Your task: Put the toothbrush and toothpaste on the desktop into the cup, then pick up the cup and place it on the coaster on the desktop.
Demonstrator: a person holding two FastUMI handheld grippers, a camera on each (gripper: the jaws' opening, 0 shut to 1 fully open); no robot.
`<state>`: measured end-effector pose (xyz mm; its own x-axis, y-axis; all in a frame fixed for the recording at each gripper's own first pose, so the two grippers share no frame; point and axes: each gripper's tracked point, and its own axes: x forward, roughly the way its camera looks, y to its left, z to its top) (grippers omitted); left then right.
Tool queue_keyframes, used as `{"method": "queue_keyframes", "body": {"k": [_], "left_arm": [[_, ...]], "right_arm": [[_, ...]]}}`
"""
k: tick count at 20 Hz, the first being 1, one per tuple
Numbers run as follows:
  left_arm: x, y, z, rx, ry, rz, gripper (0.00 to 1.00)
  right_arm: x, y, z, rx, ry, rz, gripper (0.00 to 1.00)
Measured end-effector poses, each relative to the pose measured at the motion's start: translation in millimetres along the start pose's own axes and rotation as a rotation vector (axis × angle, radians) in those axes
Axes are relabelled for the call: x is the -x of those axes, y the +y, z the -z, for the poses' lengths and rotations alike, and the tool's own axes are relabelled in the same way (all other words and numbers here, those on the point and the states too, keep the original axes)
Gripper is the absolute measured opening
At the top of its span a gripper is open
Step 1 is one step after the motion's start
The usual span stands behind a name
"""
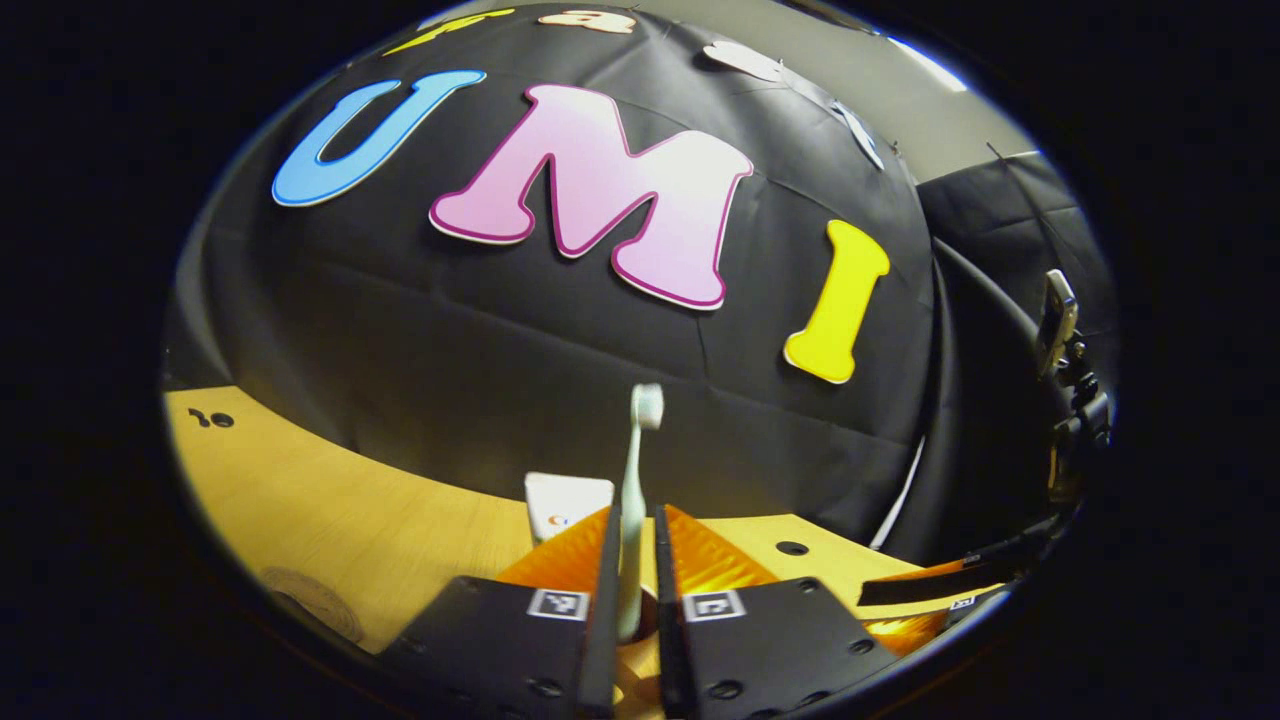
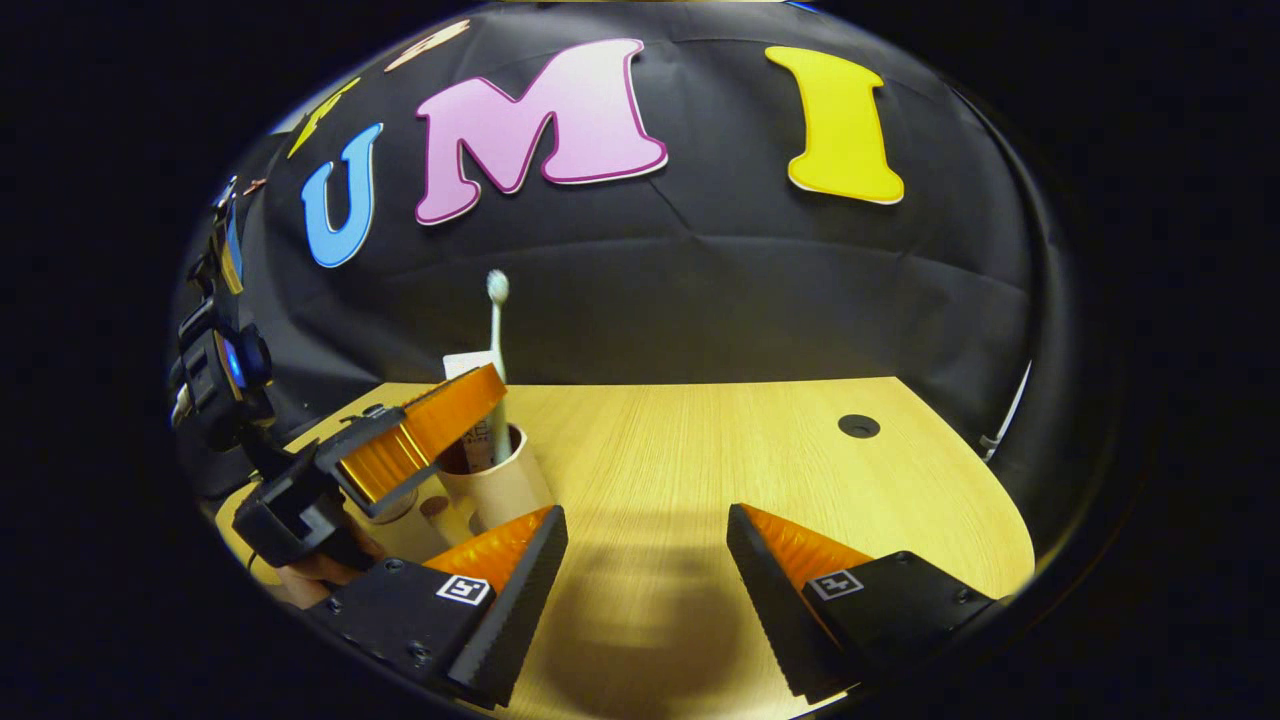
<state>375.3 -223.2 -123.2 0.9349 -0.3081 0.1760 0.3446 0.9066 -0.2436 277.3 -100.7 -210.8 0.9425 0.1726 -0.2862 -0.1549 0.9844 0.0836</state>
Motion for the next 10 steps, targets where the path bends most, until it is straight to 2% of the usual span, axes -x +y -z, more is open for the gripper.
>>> {"method": "queue_keyframes", "body": {"k": [3,6,10], "left_arm": [[18,2,4,-0.055,0.029,-0.040,0.84],[40,9,-7,-0.052,0.041,-0.066,0.96],[70,31,-26,-0.058,0.054,-0.115,0.97]], "right_arm": [[0,3,0,0.011,0.008,-0.006,0.98],[0,4,-8,0.002,0.010,-0.014,0.98],[-2,5,-25,-0.003,0.001,-0.015,0.98]]}}
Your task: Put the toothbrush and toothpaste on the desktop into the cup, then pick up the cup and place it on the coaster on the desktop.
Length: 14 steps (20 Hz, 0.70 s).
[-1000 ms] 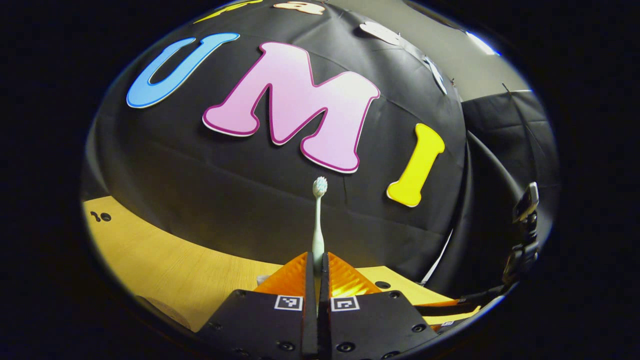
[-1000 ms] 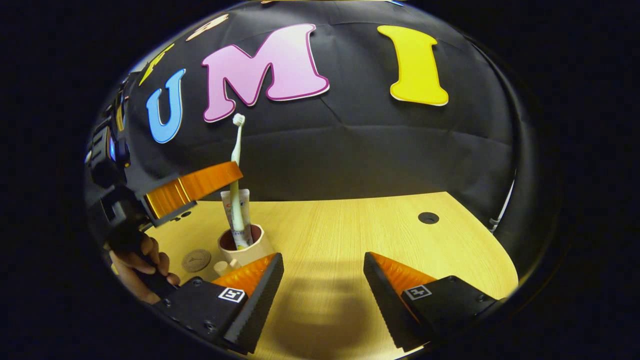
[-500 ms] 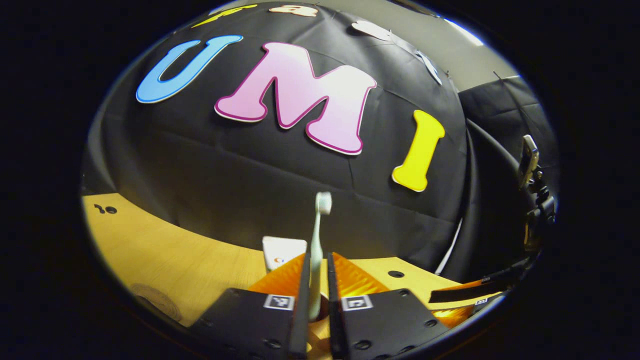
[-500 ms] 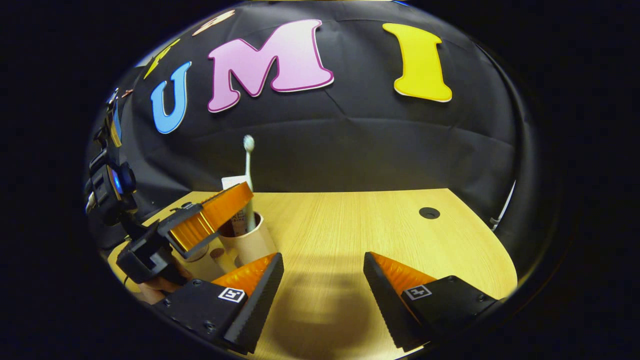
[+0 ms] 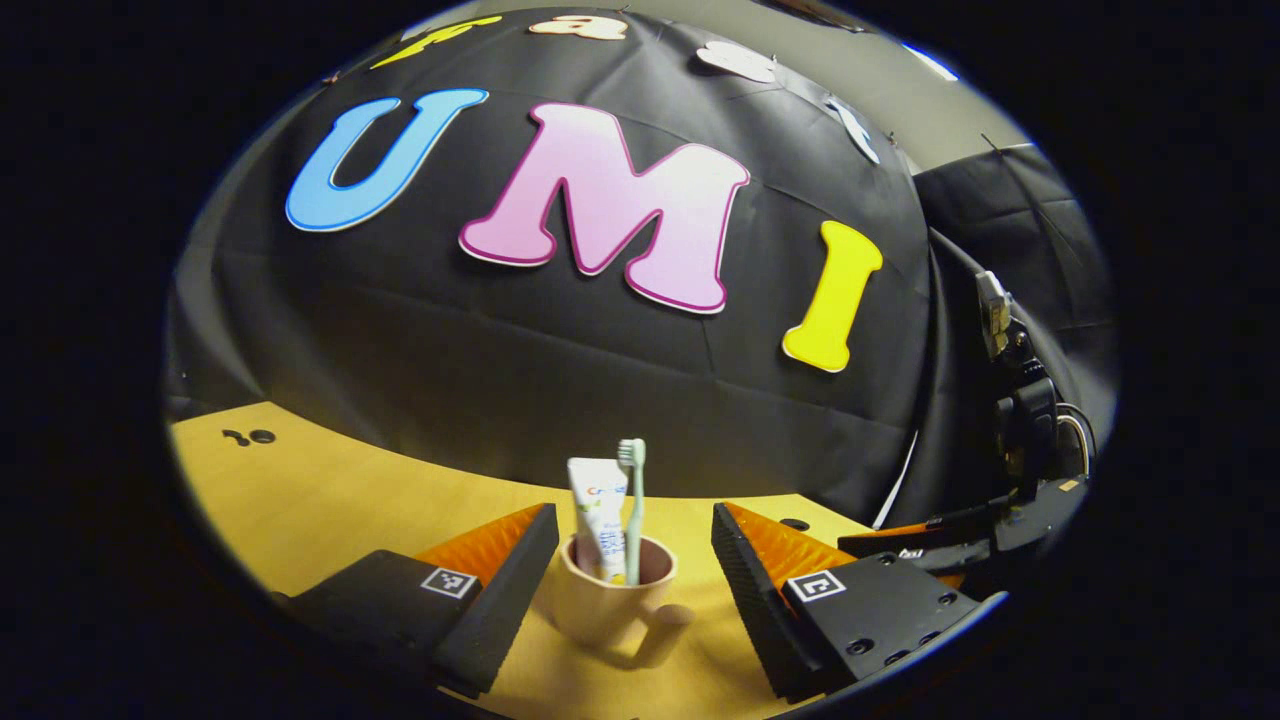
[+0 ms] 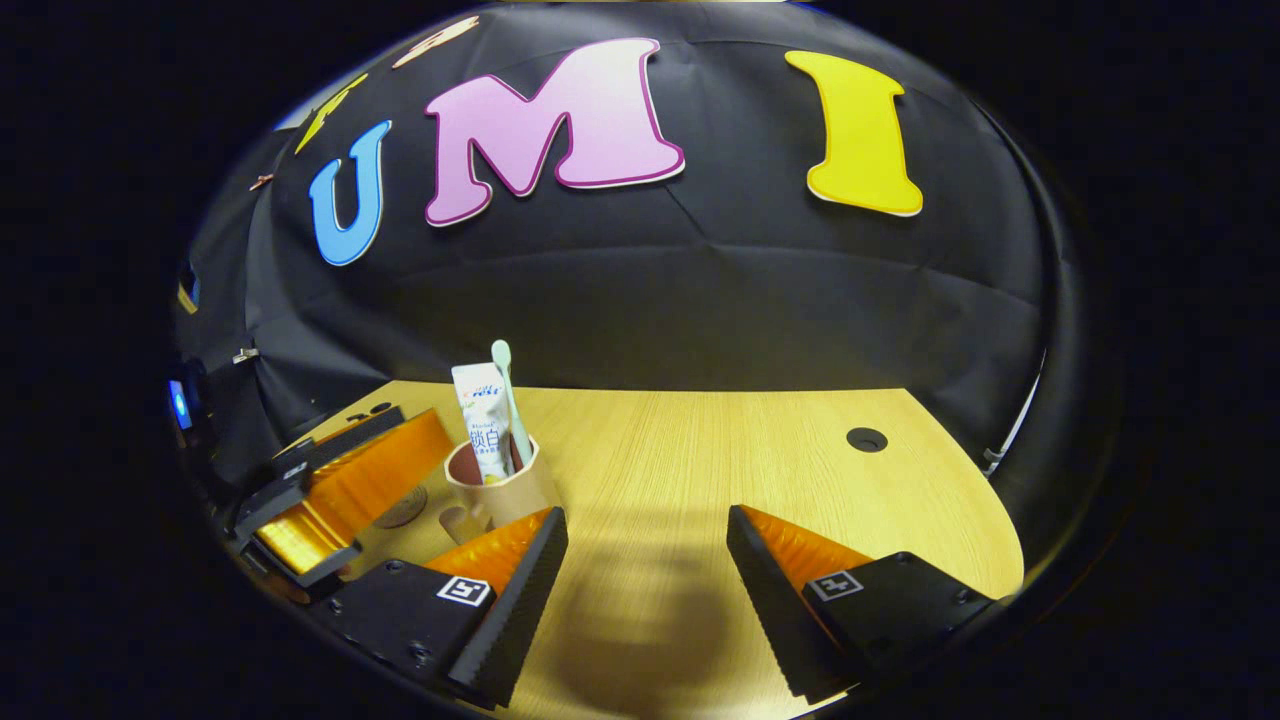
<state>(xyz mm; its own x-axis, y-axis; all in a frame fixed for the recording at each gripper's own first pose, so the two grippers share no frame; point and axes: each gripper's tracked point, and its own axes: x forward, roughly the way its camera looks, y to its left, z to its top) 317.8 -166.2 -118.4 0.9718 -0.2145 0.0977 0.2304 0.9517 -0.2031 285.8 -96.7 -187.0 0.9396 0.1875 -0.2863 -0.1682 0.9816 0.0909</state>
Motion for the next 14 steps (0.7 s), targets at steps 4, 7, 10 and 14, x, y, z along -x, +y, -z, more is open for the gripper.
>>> {"method": "queue_keyframes", "body": {"k": [4,7,10,14], "left_arm": [[37,28,-11,-0.030,0.031,-0.070,0.97],[68,44,-11,-0.073,0.075,-0.123,0.97],[100,58,-11,-0.101,0.122,-0.193,0.97],[136,62,-14,-0.086,0.163,-0.232,0.98]], "right_arm": [[-1,13,-16,-0.022,0.000,-0.012,0.98],[-5,38,-19,0.006,0.042,-0.061,0.97],[-12,64,-17,0.042,0.121,-0.105,0.98],[-20,97,0,0.088,0.302,-0.202,0.98]]}}
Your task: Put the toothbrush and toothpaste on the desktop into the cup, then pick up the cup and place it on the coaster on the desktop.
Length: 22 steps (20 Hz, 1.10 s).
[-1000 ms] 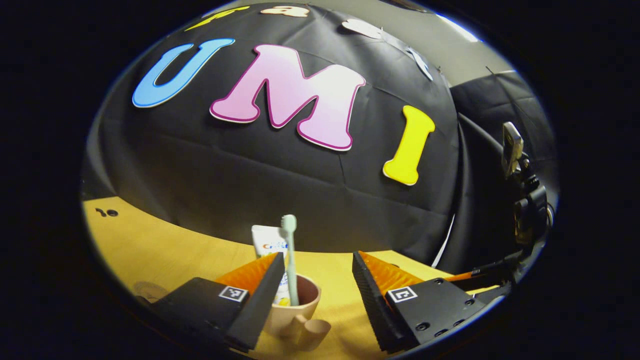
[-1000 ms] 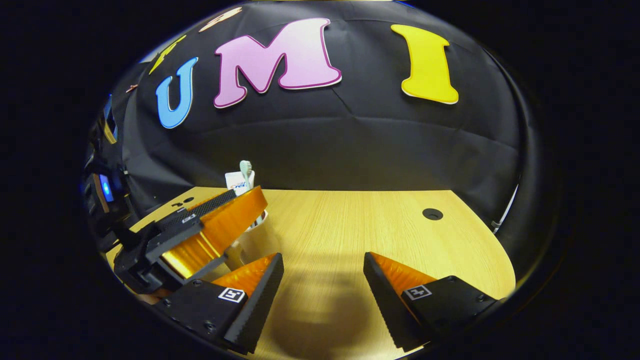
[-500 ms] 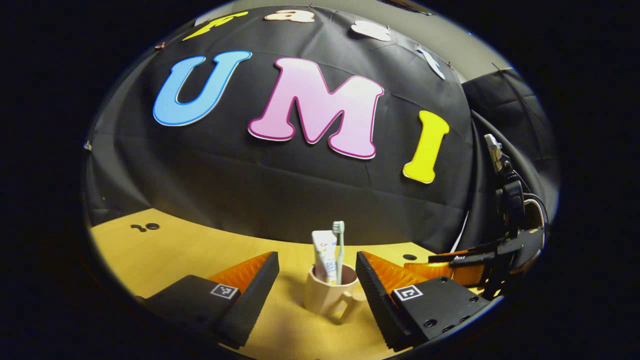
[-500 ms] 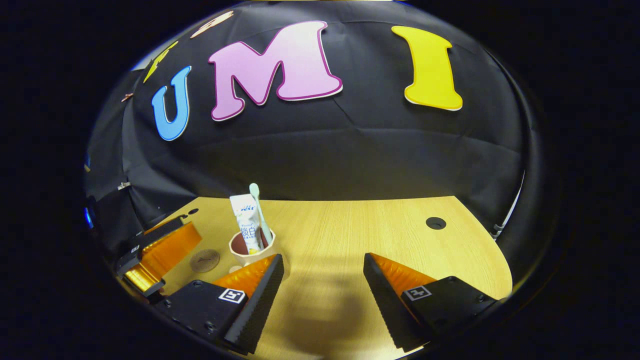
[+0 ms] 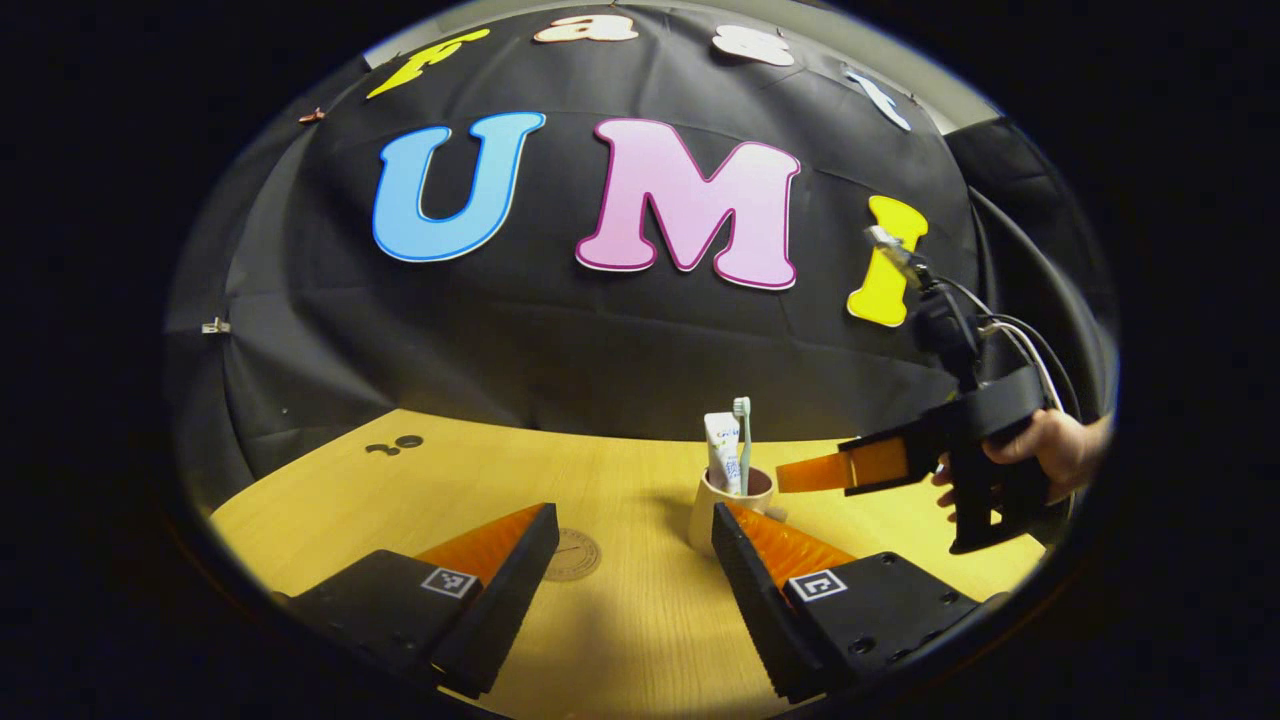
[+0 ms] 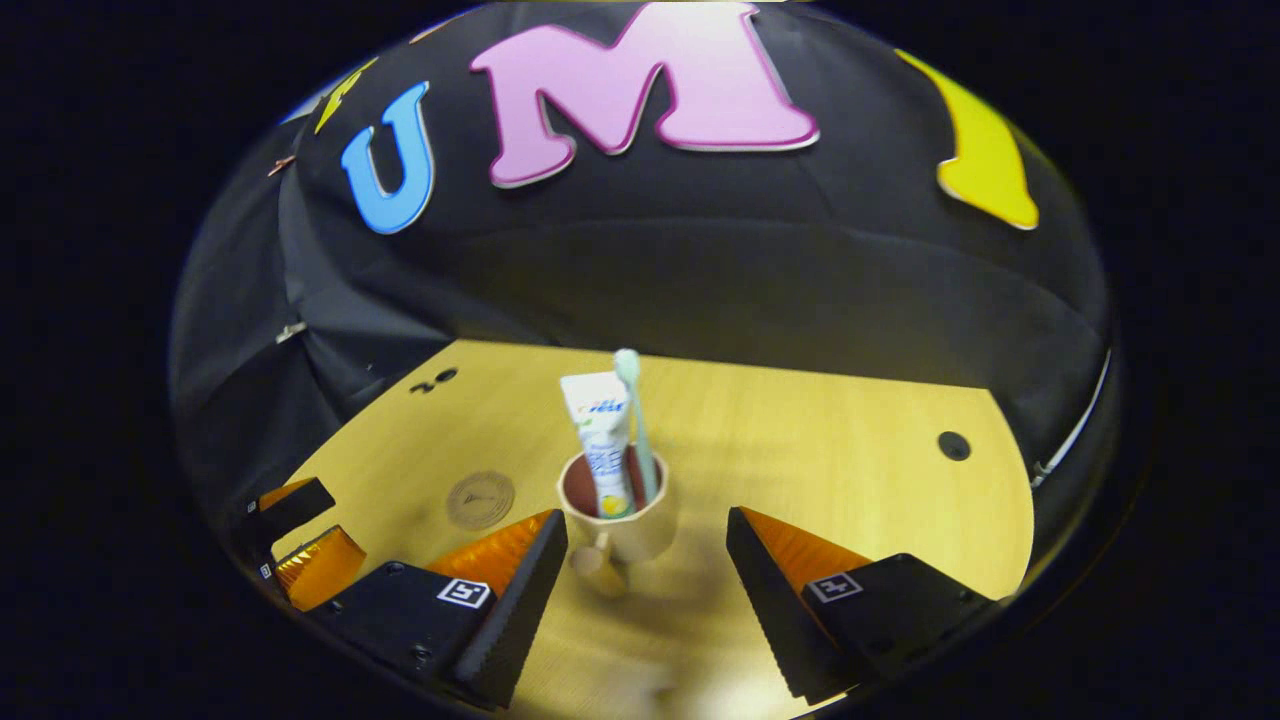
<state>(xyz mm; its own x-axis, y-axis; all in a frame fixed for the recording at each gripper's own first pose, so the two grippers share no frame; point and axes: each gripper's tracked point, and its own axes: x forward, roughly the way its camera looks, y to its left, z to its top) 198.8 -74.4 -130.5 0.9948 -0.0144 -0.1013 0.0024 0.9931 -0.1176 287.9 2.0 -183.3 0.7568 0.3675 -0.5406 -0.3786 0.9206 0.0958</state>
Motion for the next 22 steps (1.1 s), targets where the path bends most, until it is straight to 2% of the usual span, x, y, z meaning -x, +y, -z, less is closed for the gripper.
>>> {"method": "queue_keyframes", "body": {"k": [9,16,22], "left_arm": [[43,54,-13,-0.046,0.035,-0.088,0.97],[70,88,-12,-0.032,0.051,-0.131,0.97],[89,105,7,-0.013,0.112,-0.143,0.98]], "right_arm": [[-23,12,28,0.046,0.325,0.000,0.98],[-47,19,45,0.001,0.508,0.014,0.96],[-71,18,62,0.053,0.610,0.039,0.93]]}}
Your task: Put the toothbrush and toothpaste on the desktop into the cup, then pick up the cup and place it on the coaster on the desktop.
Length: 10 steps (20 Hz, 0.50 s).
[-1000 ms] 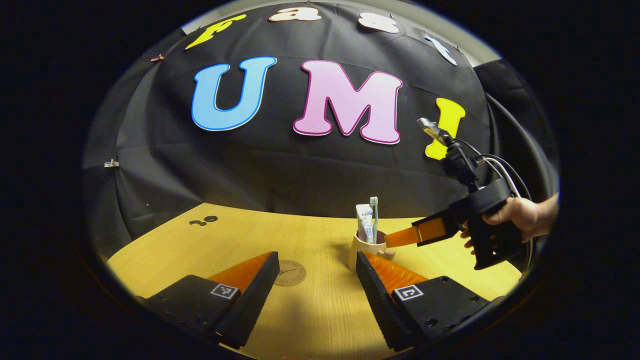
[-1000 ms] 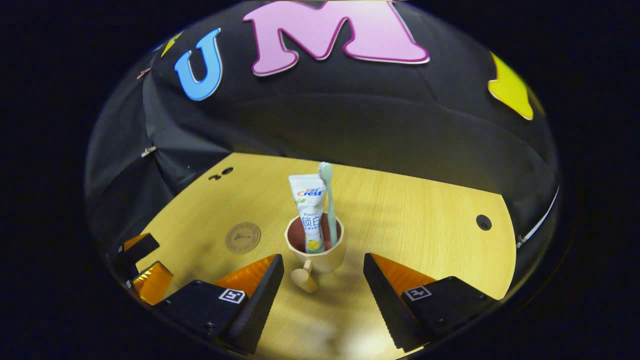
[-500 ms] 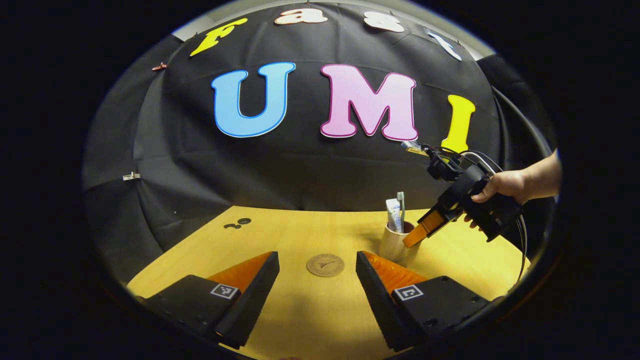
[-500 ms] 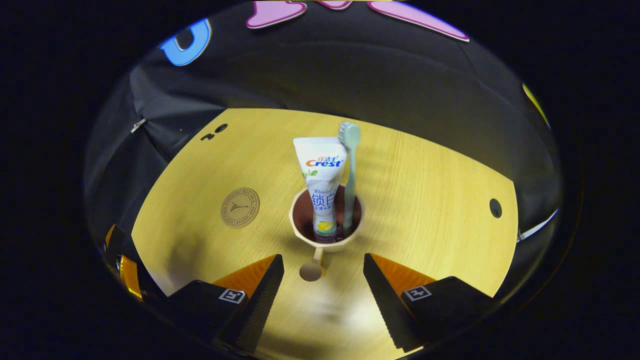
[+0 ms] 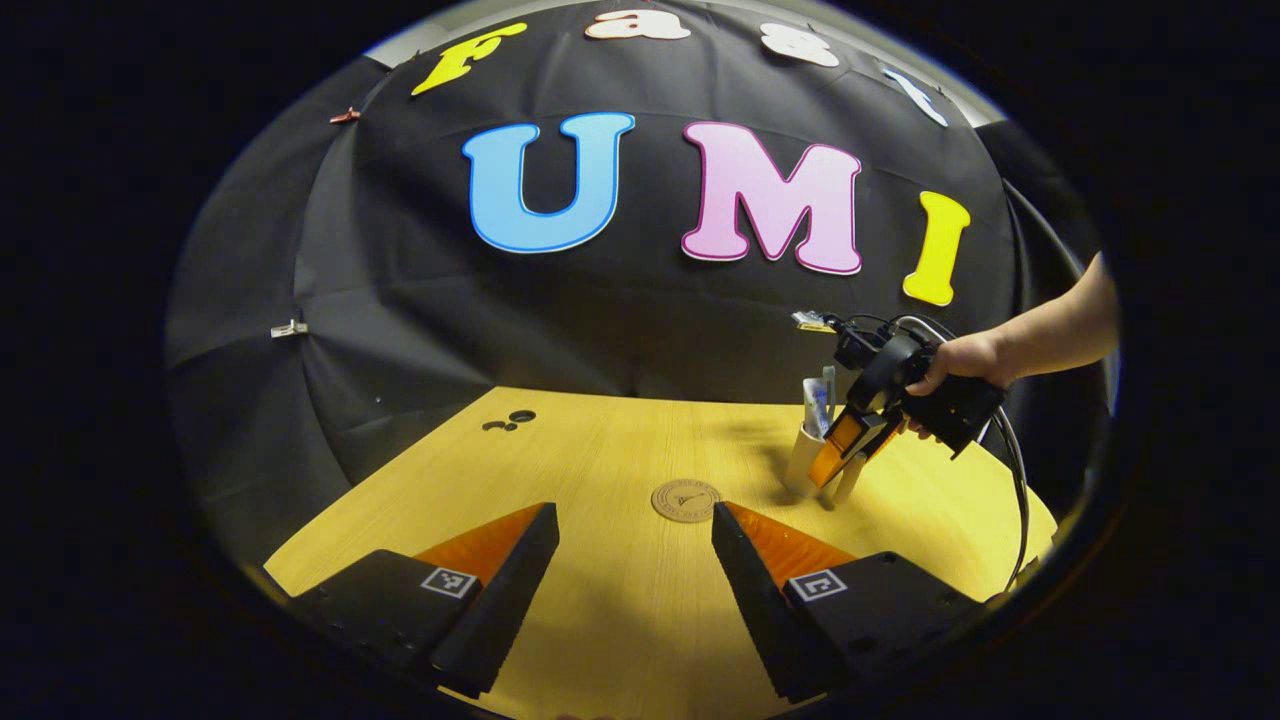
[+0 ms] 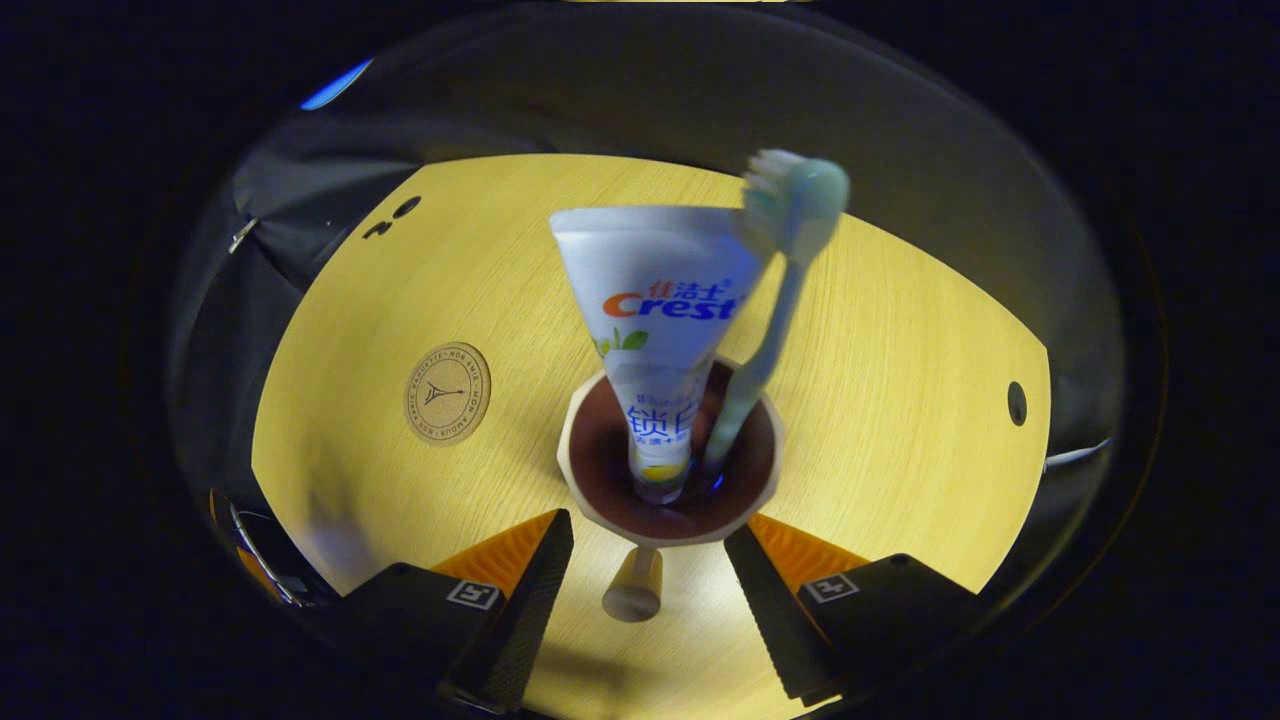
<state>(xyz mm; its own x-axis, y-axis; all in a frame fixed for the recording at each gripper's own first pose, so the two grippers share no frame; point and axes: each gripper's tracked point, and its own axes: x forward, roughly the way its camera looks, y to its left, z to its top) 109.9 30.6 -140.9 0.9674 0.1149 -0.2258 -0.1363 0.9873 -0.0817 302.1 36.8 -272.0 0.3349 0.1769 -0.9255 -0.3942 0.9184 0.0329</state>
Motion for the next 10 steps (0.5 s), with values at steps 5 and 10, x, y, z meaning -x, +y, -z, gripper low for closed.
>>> {"method": "queue_keyframes", "body": {"k": [5,10], "left_arm": [[7,6,16,-0.046,0.053,0.011,0.97],[6,-4,22,-0.053,0.080,0.045,0.98]], "right_arm": [[-18,-7,7,0.049,0.061,0.051,0.84],[-22,-8,9,0.036,0.084,0.036,0.62]]}}
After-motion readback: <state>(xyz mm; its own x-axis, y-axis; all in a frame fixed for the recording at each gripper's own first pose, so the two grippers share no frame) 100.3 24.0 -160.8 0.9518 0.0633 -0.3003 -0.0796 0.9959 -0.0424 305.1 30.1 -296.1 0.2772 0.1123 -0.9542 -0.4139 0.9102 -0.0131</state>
